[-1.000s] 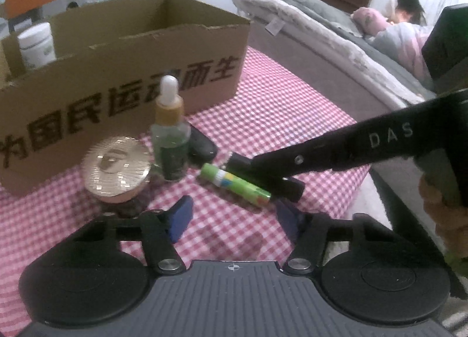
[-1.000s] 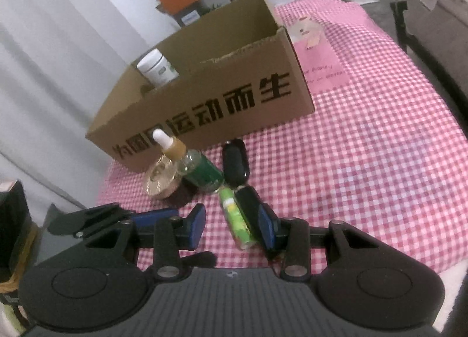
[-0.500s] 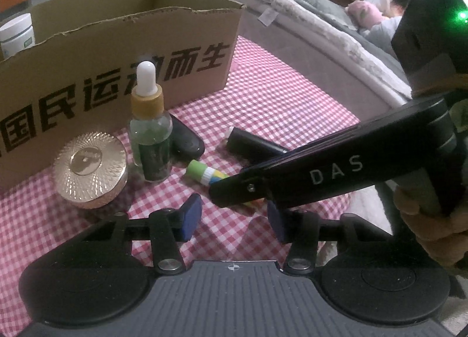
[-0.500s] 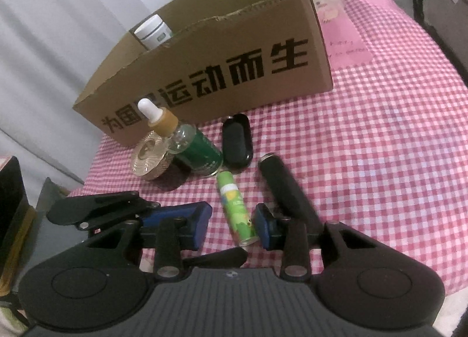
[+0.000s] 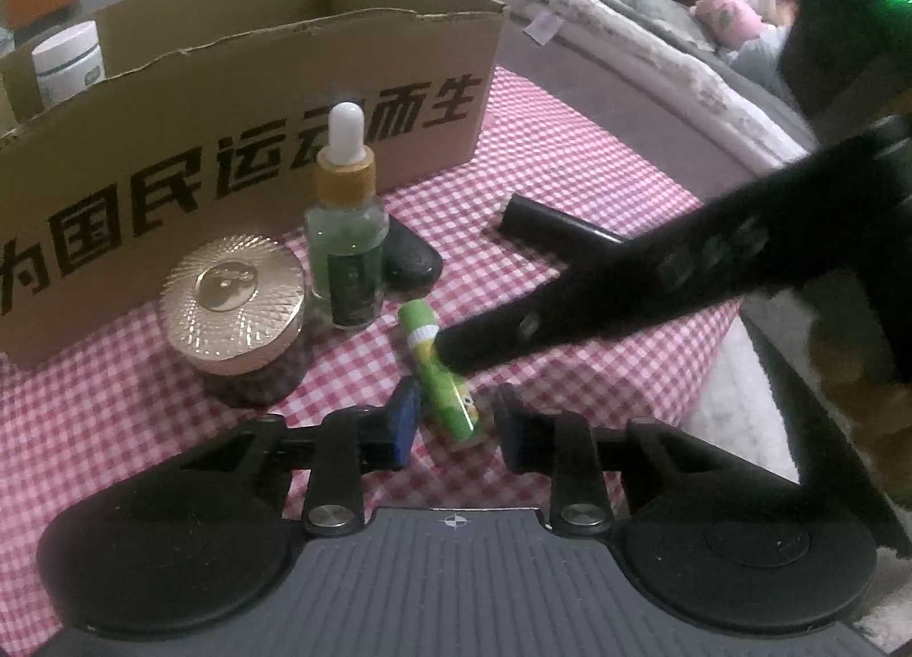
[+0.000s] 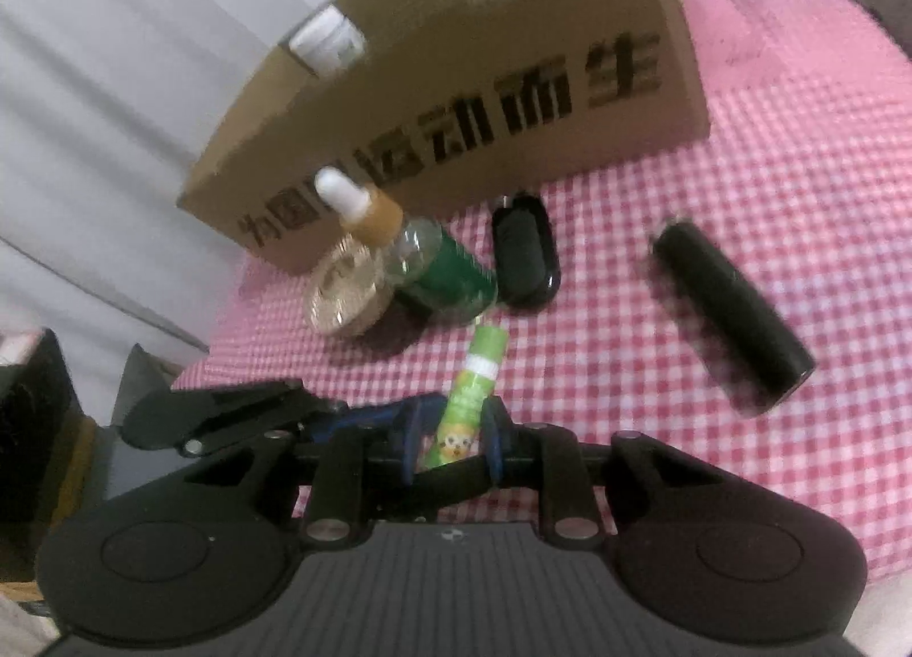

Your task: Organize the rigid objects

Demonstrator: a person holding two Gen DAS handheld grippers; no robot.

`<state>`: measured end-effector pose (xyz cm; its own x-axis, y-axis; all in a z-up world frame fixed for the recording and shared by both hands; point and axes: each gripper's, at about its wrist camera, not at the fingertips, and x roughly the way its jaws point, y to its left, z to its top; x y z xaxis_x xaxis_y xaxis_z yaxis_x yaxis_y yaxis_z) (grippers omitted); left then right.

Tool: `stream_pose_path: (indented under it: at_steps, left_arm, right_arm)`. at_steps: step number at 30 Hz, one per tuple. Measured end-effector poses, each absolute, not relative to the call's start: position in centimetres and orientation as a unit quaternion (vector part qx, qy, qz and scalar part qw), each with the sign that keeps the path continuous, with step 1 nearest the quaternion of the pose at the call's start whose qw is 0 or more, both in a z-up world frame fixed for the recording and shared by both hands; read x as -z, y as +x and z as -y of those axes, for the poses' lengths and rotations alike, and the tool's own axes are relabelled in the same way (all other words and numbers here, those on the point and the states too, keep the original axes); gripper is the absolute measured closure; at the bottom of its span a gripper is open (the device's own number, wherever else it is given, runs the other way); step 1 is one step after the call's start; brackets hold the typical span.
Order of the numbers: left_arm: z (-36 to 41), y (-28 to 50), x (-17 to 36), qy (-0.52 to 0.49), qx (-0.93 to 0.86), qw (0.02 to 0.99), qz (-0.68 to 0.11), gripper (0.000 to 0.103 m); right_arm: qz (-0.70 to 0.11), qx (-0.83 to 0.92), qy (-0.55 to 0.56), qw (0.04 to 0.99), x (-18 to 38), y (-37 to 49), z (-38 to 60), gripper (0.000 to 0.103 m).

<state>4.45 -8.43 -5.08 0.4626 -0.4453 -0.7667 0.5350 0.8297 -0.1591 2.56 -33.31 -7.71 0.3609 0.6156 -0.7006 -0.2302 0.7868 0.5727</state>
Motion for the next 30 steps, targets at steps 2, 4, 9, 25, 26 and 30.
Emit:
stream_pose_path:
  at_steps: [2, 4, 9, 25, 26, 30]
  left_arm:
    - [8.3, 4.5, 5.0, 0.050, 0.284, 0.855, -0.432, 0.080]
    - [8.4, 4.7, 5.0, 0.047, 0.283, 0.854, -0.433, 0.081]
    - [9.0, 5.3, 4.8, 0.057, 0.286, 0.852, -0.435, 0.079]
    - [9.1, 4.6, 5.0, 0.070, 0.276, 0.859, -0.426, 0.085]
    - [9.0, 4.4, 5.0, 0.069, 0.276, 0.860, -0.425, 0.085]
    - [8.4, 4.1, 4.7, 0.065, 0.275, 0.863, -0.419, 0.085]
  right_arm:
    - [-0.487, -0.257, 0.194, 0.811, 6.9, 2.4, 34.1, 0.078]
    - [-0.479, -0.248, 0.192, 0.820, 6.6, 2.3, 34.6, 0.077]
    - [-0.500, -0.239, 0.209, 0.806, 7.9, 2.4, 34.7, 0.077]
    - [-0.504, -0.238, 0.263, 0.787, 9.9, 2.9, 34.4, 0.078]
    - [-0.505, -0.239, 0.265, 0.786, 10.0, 2.8, 34.5, 0.078]
    - [-0.504, -0.241, 0.270, 0.784, 9.9, 2.3, 34.6, 0.078]
